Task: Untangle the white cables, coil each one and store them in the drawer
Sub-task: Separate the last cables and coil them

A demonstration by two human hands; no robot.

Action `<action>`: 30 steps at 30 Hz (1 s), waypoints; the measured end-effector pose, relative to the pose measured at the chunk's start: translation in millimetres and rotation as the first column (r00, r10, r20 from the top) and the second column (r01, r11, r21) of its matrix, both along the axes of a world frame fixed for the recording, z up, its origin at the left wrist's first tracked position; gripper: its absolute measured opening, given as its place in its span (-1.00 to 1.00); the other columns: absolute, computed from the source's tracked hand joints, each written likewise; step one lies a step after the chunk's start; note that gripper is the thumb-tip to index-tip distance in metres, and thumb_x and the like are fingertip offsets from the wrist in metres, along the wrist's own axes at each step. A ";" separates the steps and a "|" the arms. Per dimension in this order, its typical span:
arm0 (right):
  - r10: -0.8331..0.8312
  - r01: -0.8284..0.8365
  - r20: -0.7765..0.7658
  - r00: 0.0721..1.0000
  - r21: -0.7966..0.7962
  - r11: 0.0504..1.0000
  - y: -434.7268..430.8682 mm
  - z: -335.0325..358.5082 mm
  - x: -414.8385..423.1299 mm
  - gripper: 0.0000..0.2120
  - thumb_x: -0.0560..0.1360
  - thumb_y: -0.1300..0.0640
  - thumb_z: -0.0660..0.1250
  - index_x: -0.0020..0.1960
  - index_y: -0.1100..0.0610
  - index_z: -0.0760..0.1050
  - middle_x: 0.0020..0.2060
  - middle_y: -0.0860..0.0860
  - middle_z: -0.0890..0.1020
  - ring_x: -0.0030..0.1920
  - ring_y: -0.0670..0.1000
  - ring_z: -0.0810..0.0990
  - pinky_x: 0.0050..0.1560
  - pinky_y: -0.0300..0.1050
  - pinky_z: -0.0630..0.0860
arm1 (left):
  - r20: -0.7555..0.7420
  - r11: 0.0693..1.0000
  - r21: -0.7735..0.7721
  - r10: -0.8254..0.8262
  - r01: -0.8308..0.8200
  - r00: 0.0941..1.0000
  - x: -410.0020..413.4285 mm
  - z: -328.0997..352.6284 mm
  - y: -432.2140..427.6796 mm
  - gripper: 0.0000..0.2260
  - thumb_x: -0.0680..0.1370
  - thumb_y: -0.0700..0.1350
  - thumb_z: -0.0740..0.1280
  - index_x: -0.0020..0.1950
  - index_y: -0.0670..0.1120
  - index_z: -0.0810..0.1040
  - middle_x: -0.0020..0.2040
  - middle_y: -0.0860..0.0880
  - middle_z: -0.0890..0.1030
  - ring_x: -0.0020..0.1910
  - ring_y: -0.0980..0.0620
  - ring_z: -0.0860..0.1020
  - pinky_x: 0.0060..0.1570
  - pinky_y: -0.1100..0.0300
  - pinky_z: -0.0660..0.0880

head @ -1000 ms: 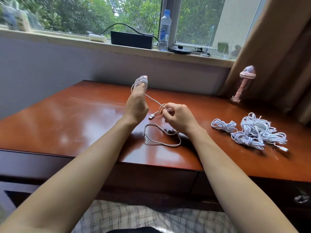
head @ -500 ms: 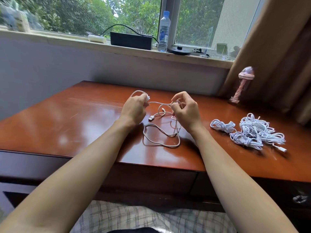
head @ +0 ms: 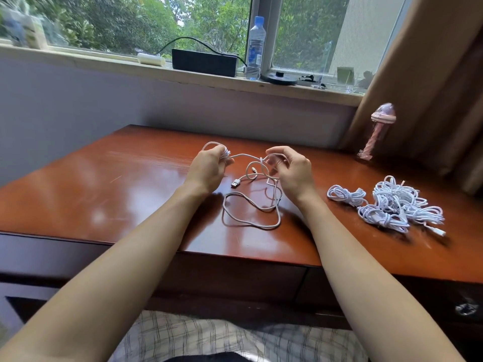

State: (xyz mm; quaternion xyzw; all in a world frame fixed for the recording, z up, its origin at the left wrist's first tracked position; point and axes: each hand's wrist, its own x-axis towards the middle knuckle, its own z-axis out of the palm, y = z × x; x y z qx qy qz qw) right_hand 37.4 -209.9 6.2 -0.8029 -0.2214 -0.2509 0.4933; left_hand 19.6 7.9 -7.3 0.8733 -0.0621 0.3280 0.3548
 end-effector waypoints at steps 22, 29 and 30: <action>0.434 -0.330 -0.247 0.866 0.369 0.869 4.5 9.8 -13.3 -0.54 0.53 0.28 0.46 0.39 0.06 0.51 0.13 0.04 0.65 -0.29 -0.02 0.58 -0.23 -0.18 0.54 | -0.004 0.991 0.124 0.041 -0.041 0.999 -4.3 -1.3 -7.4 -0.91 0.59 -0.17 0.40 -0.02 -0.20 0.60 -0.08 -0.20 0.70 -0.08 -0.25 0.58 -0.22 0.17 0.24; 0.202 -0.127 -0.172 0.964 0.372 0.920 6.2 7.5 -5.4 -0.88 0.69 0.18 0.23 0.10 0.18 0.52 -0.07 0.20 0.71 -0.40 -0.18 0.59 -0.34 -0.35 0.44 | 0.059 0.987 0.129 -0.100 0.092 0.993 -7.0 -1.4 -9.4 -0.95 0.54 -0.27 0.43 -0.09 -0.20 0.59 -0.22 -0.08 0.66 -0.18 -0.08 0.53 -0.25 0.22 0.25; 0.153 -0.086 -0.155 0.976 0.371 0.925 5.4 7.3 -3.2 -0.88 0.69 0.16 0.21 0.08 0.16 0.50 -0.09 0.22 0.72 -0.34 -0.17 0.64 -0.29 -0.34 0.46 | 0.040 0.984 0.114 -0.144 0.139 0.989 -6.4 -1.8 -9.8 -0.93 0.54 -0.28 0.43 -0.12 -0.19 0.57 -0.25 -0.02 0.62 -0.19 -0.08 0.55 -0.25 0.21 0.29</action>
